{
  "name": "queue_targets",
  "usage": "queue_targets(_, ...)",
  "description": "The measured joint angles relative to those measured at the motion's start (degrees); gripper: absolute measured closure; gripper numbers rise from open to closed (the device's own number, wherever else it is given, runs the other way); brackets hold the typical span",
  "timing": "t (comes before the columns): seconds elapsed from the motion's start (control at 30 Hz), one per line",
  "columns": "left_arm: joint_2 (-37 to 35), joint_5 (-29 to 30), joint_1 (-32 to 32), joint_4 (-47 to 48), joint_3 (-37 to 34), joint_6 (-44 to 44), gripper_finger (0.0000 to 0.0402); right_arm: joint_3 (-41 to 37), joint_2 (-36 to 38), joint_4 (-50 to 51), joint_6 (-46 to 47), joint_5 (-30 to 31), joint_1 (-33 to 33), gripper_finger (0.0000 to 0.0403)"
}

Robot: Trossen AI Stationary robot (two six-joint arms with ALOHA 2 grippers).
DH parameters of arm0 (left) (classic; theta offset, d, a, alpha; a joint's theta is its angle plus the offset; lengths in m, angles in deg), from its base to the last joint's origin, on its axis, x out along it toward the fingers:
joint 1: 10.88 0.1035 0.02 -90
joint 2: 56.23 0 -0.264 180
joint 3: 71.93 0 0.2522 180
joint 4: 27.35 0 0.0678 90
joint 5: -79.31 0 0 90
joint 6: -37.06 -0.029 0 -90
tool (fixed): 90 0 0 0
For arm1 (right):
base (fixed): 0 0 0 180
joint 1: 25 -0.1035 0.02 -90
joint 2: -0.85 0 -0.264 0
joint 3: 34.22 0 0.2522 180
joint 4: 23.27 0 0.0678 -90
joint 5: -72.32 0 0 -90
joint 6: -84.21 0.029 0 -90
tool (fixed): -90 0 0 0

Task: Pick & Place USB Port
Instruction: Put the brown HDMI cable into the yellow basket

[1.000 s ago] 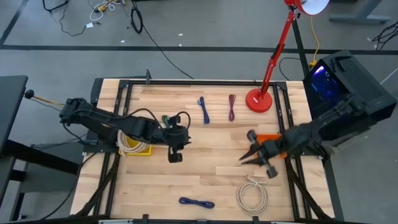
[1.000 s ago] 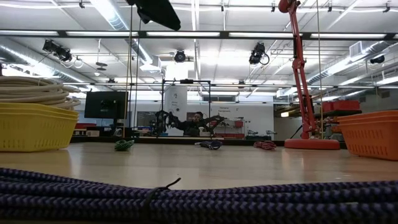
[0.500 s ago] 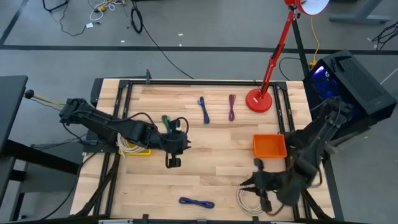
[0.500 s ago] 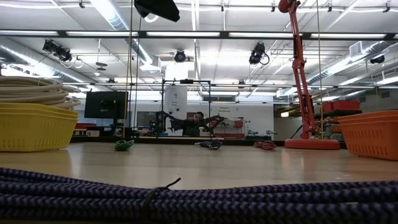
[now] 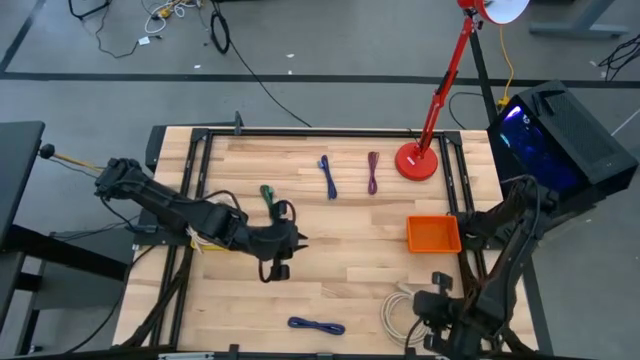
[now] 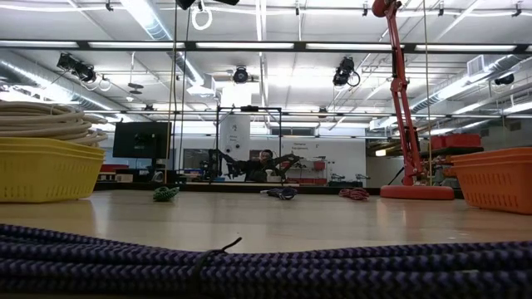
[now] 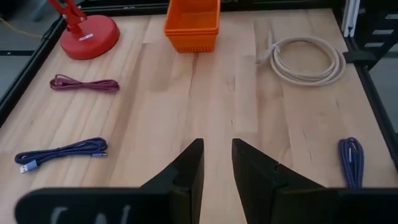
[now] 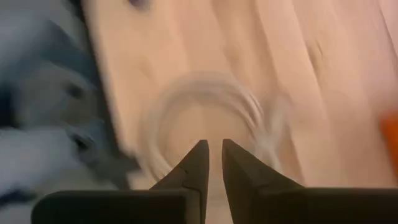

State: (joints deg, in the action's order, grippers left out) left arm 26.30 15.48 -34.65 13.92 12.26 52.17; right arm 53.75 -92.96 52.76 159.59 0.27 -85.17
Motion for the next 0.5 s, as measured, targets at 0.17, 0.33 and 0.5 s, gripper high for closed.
queue_targets(0.17, 0.0, 2.5, -1.2, 0.0, 0.0, 0.8, 0.0314, 0.0, -2.4, 5.8, 2.1, -4.5, -0.8, 0.0358)
queue_targets(0.33, 0.0, 2.8, -1.2, 0.1, 0.0, 0.7, 0.0314, 0.0, -2.4, 8.7, 3.5, -4.1, -0.8, 0.0342)
queue_targets(0.5, 0.0, 3.5, -1.2, 0.1, 0.0, 0.7, 0.0314, -4.1, -2.3, 7.5, 5.4, -7.7, -0.8, 0.0311)
